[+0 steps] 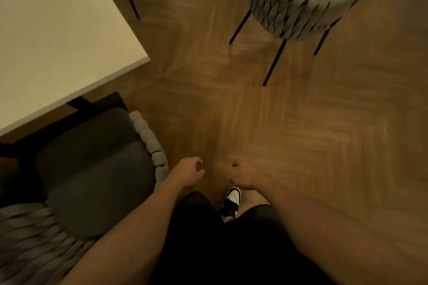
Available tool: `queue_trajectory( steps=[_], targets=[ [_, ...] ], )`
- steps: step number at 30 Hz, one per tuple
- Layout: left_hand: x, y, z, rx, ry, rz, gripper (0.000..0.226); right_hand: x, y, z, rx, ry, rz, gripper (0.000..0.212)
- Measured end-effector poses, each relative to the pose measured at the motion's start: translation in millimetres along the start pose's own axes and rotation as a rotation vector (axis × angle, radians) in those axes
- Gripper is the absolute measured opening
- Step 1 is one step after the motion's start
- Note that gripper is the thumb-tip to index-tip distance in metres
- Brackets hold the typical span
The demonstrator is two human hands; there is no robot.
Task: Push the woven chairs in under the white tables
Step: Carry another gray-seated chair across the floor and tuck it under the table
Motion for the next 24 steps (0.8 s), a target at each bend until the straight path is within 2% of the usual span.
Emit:
queue_trajectory(
  steps=[8, 19, 24],
  targets=[
    [84.8, 88.8, 78.6, 0.055, -0.03, 0.023, 0.037, 57.6, 123.8, 38.2, 0.121, -0.014, 0.027, 0.063],
    [237.2, 286.8, 174.0, 0.235, -0.133, -0.043, 0.037, 159.5, 324.2, 38.7, 0.279, -0.091, 0.048, 0.065],
    [297.9, 375.8, 225.1, 0.327, -0.17, -0.033, 0.037, 197.2, 414.4, 37.8, 0.331, -0.117, 0.112, 0.052]
  ],
)
Point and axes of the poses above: each hand's wrist, its own x-axis towards the middle knuckle, its own y-axis out of the back of the hand, z = x × y, the point moved 4 cm from there along x, towards the middle knuckle, and after that the axes turned 5 degrees about -z, right-handed, at the moved point
